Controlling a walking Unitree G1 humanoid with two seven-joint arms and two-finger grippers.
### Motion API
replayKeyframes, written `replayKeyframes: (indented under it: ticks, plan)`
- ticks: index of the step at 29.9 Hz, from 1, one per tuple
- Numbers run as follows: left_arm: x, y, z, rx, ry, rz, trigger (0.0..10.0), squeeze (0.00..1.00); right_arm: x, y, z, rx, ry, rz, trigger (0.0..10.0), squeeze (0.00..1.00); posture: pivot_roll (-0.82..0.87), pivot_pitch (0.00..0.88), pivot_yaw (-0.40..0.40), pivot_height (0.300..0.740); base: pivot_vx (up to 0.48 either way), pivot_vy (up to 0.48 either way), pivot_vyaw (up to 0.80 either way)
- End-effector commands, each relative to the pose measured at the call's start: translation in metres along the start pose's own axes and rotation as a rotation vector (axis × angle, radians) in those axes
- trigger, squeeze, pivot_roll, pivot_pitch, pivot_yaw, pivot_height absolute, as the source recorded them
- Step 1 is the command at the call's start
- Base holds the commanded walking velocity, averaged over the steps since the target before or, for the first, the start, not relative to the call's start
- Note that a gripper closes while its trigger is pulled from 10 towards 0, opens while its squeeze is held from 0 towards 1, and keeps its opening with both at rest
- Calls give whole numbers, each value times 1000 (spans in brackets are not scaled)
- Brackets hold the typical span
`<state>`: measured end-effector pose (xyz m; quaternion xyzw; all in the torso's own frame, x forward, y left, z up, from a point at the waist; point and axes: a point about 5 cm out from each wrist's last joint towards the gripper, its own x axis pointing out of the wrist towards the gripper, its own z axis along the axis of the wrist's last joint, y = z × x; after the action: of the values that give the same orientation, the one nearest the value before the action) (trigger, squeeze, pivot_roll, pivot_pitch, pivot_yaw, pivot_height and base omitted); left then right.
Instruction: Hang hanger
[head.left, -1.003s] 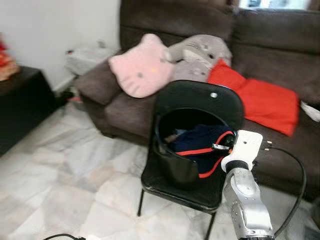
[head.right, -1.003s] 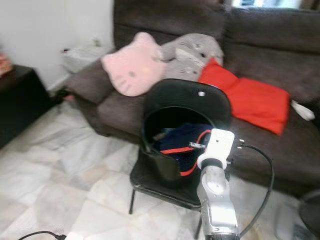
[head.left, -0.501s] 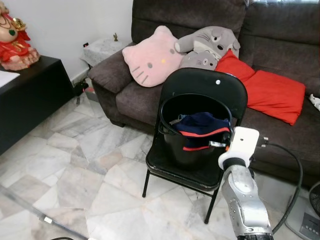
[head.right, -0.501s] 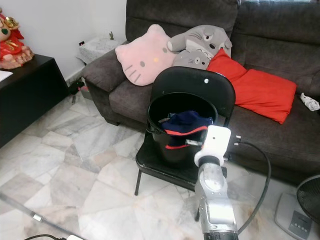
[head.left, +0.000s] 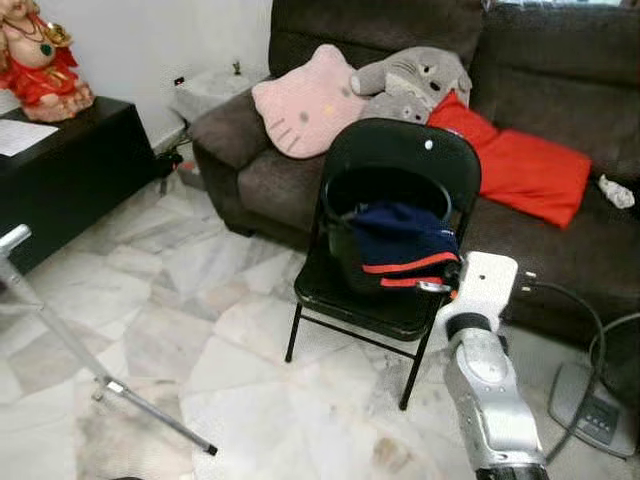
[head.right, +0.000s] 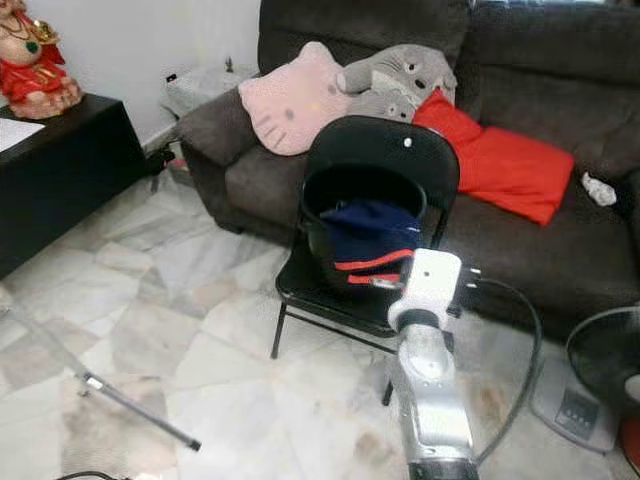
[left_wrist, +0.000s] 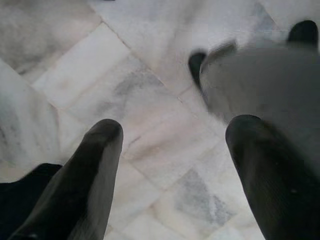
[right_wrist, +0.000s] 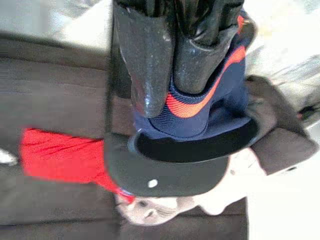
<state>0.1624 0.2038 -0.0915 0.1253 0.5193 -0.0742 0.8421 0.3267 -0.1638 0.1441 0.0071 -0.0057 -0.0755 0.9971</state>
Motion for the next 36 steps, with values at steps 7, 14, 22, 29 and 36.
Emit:
replayKeyframes:
  ticks: [7, 14, 22, 29, 36]
  plan:
    - [-1, -2, -9, -6, 34, -11, 10000, 0, 0, 9, 10, 10, -55, 38, 10000, 0, -101, 107, 16, 740, -271, 0, 0]
    - [-1, -2, -9, -6, 33, -10, 10000, 0, -5, 28, 37, 3, -206, 175, 10000, 0, -102, 111, 17, 740, -273, 0, 0]
    - [-1, -2, -9, -3, 36, -11, 10000, 0, -11, 53, 62, -23, -300, 334, 10000, 0, -99, 114, 16, 740, -272, 0, 0]
    - [-1, -3, -9, -4, 38, -12, 10000, 0, -18, 69, 65, -58, -314, 485, 10000, 0, -97, 116, 16, 740, -271, 0, 0]
    - [0, -3, -9, -5, 39, -10, 10000, 0, -40, 95, 60, -95, -283, 766, 10000, 0, -97, 117, 14, 740, -114, 0, 0]
